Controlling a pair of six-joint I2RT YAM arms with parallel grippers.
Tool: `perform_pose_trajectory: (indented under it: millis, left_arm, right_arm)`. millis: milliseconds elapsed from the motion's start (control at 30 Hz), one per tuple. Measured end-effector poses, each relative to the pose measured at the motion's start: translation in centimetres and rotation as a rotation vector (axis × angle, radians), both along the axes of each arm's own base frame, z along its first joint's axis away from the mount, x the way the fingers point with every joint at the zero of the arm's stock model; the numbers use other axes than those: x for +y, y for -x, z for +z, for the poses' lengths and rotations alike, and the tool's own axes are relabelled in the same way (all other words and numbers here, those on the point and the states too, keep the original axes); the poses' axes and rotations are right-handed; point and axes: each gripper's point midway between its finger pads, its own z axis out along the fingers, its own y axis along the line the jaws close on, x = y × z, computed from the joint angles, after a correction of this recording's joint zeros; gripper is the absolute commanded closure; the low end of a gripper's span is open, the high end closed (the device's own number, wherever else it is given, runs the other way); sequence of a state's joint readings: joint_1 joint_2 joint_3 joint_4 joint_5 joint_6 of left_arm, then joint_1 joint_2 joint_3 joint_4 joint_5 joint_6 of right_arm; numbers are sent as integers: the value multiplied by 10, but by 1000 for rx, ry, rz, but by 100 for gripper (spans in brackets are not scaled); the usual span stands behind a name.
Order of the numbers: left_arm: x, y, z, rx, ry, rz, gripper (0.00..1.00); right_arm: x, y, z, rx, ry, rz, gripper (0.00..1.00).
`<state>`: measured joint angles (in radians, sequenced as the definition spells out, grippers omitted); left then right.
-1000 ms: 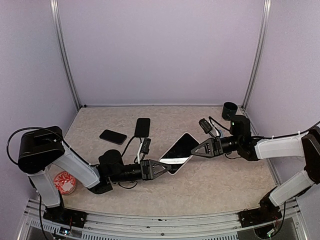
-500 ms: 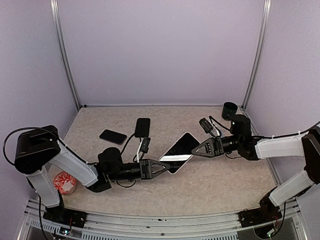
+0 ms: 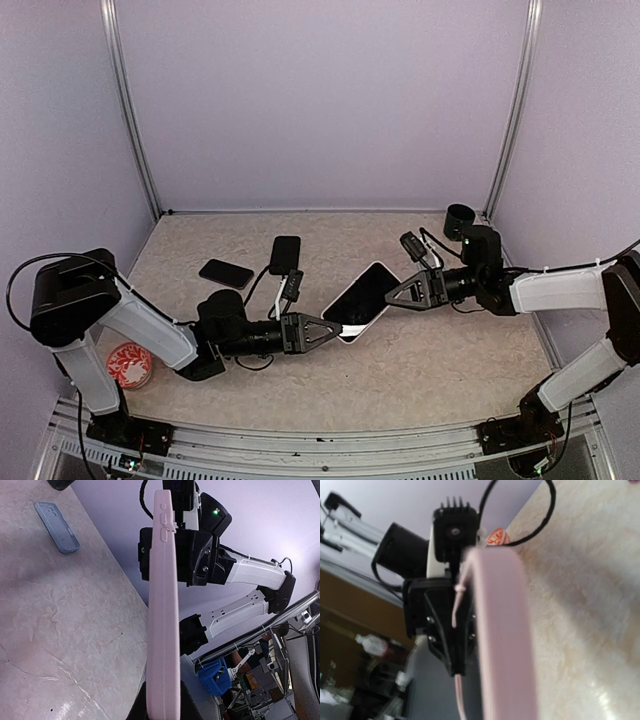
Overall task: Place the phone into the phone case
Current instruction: Pass from the right arm to the left
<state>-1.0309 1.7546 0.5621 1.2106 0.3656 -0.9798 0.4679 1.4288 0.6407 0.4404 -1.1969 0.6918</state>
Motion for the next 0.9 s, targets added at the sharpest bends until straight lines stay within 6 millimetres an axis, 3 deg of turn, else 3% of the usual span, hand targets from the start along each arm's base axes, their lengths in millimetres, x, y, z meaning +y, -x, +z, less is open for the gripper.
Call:
perform_pose_trajectory:
  millis: [100,300,500,600,900]
  left_arm:
    - [2,-7,-2,22,-2,28,100]
    - [13,-35,0,49,5,135,100]
    - [15,-63,21,51,44,226,100]
    - [15,-74,31,54,69,258,100]
    - [13,-120,40,123,95,385,100]
  right_arm:
    - [0,-4,-1,-5,6,-22,42]
    - [-1,-14,-4,-12,29,-87,30]
    - [-7,-26,-8,-19,82,-188,19]
    - [-13,-29,-8,-39,105,-247,1]
    - [-41,-30,-10,-94,187,-437,0]
